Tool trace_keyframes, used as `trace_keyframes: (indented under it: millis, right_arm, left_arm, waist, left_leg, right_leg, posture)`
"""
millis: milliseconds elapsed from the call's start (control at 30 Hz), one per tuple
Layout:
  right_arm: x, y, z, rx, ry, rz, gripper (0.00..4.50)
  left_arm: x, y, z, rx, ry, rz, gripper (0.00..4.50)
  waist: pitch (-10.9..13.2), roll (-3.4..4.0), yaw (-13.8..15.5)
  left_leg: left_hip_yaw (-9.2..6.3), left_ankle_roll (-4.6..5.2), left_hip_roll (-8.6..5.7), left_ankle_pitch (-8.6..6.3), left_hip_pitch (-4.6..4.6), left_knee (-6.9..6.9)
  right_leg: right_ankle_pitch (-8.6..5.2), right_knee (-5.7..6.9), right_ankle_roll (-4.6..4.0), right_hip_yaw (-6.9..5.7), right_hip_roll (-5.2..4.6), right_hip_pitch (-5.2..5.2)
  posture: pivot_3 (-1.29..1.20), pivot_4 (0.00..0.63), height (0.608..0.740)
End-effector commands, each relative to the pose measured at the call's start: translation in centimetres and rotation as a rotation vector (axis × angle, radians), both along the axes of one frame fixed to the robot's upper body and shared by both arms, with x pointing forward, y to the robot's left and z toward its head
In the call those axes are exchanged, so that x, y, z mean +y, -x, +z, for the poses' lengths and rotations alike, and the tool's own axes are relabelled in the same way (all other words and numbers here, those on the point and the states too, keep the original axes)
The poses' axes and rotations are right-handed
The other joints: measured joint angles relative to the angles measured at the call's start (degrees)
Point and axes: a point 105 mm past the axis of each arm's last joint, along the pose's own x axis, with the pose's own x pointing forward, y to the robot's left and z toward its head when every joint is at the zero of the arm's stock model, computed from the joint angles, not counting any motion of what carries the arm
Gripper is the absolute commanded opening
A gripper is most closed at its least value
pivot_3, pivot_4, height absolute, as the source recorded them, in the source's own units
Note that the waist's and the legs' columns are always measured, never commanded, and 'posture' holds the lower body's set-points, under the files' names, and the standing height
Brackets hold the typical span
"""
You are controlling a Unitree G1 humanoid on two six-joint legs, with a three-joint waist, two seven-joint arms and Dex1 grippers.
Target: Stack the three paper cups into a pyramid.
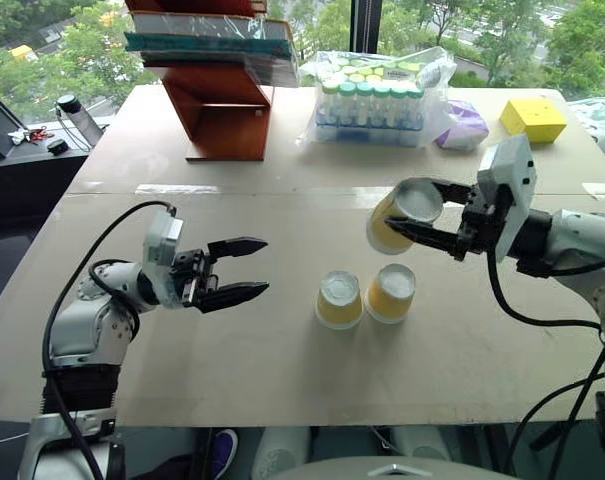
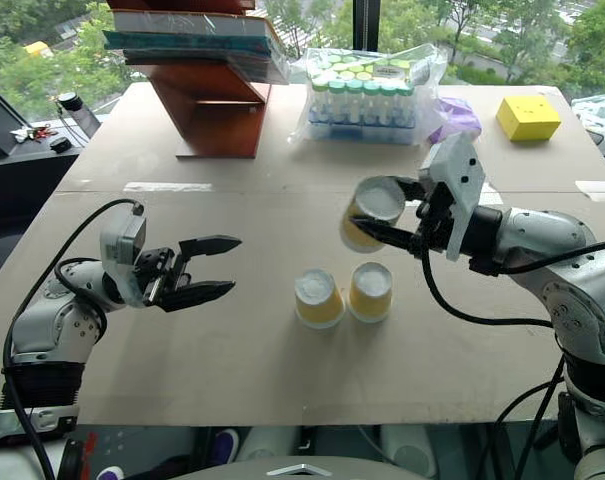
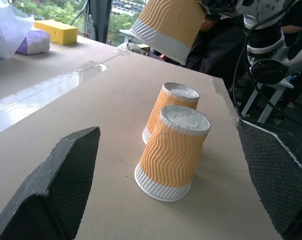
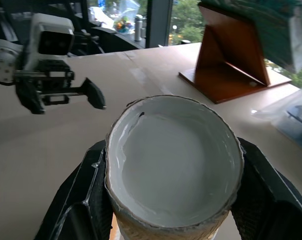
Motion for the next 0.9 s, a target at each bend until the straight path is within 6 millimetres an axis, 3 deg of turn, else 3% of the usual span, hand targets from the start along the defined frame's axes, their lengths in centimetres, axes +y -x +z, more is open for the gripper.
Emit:
trace_keyframes:
  millis: [33,233,600,733,767,900]
  right_arm:
    - [0.8,1.3,0.2,0.009,0.043,0.064,2.25]
    - [1.1,0.4,-1.4,0.063,0.13,0.075,2.25]
    - [1.4,0.4,-2.7,0.099,0.182,0.115,2.25]
    - [1.2,0.0,-2.9,0.104,0.194,0.103,4.16]
    - [1.1,0.0,-2.8,0.103,0.194,0.101,4.41]
    - [0.7,0.2,-1.7,0.065,0.161,0.095,4.41]
  left_arm:
    - [0.2,0.2,0.2,-0.02,-0.006,-0.017,4.5]
    - [0.2,0.5,-0.1,-0.002,-0.006,-0.043,4.5]
    - [0.4,1.3,-0.1,-0.006,-0.006,-0.048,4.5]
    - [0.5,1.5,0.1,-0.014,0.0,-0.058,4.5]
    - [0.6,1.6,0.3,-0.021,0.007,-0.059,4.5]
    - [1.1,1.5,1.2,-0.068,0.042,-0.048,4.5]
  waist:
    - [0.0,-0.01,0.0]
    - [0.0,-0.02,-0.2]
    - [0.0,-0.02,-0.2]
    - [0.0,-0.02,-0.2]
    - [0.0,-0.02,-0.2]
    - [0.0,-0.02,-0.2]
  left_leg:
    - [0.02,0.0,-0.04,0.0,-0.01,0.02]
    - [-0.02,0.0,-0.03,0.0,-0.01,0.01]
    - [-0.01,0.01,-0.02,0.0,0.0,0.0]
    - [-0.01,0.01,-0.02,0.0,0.0,0.01]
    - [0.0,0.01,-0.02,0.0,-0.01,0.0]
    - [-0.01,0.0,-0.02,0.0,-0.01,0.0]
  right_leg:
    - [0.0,-0.01,0.0,0.01,-0.05,0.0]
    - [0.0,0.0,0.0,-0.03,-0.01,-0.01]
    - [0.0,0.0,0.0,-0.03,-0.03,-0.01]
    - [0.0,0.0,0.0,-0.02,-0.03,-0.02]
    - [0.0,0.0,0.0,-0.02,-0.03,-0.02]
    - [0.0,0.0,0.0,-0.03,-0.03,-0.02]
  posture:
    - [0.0,0.15,0.74]
    - [0.0,0.15,0.74]
    - [0.0,0.15,0.74]
    - [0.0,0.15,0.74]
    - [0.0,0.15,0.74]
    - [0.0,0.15,0.74]
